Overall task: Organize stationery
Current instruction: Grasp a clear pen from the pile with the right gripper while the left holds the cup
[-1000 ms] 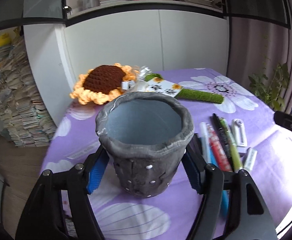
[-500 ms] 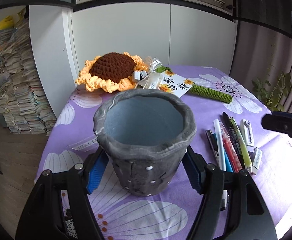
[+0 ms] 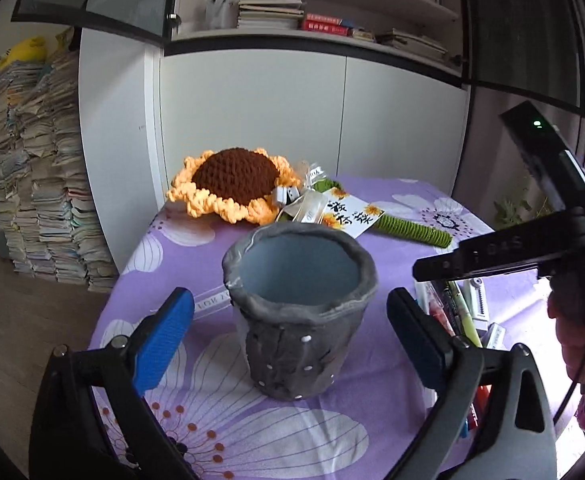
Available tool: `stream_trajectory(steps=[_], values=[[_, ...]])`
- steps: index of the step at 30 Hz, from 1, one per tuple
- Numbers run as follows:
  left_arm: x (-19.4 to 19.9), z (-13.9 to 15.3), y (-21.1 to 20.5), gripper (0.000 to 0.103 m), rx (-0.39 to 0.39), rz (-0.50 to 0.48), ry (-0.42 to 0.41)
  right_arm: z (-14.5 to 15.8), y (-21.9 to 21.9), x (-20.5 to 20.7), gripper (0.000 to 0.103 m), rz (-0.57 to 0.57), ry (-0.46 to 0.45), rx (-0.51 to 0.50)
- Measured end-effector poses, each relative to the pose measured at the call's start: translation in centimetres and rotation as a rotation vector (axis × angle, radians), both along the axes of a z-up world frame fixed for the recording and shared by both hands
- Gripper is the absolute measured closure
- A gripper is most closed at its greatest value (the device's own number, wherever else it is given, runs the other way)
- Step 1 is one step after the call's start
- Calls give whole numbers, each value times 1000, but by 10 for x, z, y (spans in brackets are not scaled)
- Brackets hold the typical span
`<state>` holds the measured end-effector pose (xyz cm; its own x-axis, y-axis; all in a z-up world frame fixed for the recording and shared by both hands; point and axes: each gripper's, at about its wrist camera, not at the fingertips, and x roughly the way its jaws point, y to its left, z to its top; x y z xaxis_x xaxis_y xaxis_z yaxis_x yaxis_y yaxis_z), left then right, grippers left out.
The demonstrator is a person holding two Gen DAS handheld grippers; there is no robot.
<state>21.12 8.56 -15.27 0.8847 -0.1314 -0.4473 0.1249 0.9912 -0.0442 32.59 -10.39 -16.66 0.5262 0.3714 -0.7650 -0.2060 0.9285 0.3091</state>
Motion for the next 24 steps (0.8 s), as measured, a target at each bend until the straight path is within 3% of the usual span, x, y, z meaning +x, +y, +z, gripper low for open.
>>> stream_trajectory(steps=[2,3,8,14,24], values=[[0,1,5,10,-24,-7,-8,0,3,4,60,5,10,9],[1,1,7,16,-42,-11,-10,-1,5,6,60,7,18,13],[6,-1,15,32,-103,-45,18,-9,7,16,64,-1,93,41],[13,-4,8,32,-78,-49,63,-15,3,19,64,-32,126,53],[15,-5,12,32,-104,-67,71,-24,-1,35,64,-53,181,75]])
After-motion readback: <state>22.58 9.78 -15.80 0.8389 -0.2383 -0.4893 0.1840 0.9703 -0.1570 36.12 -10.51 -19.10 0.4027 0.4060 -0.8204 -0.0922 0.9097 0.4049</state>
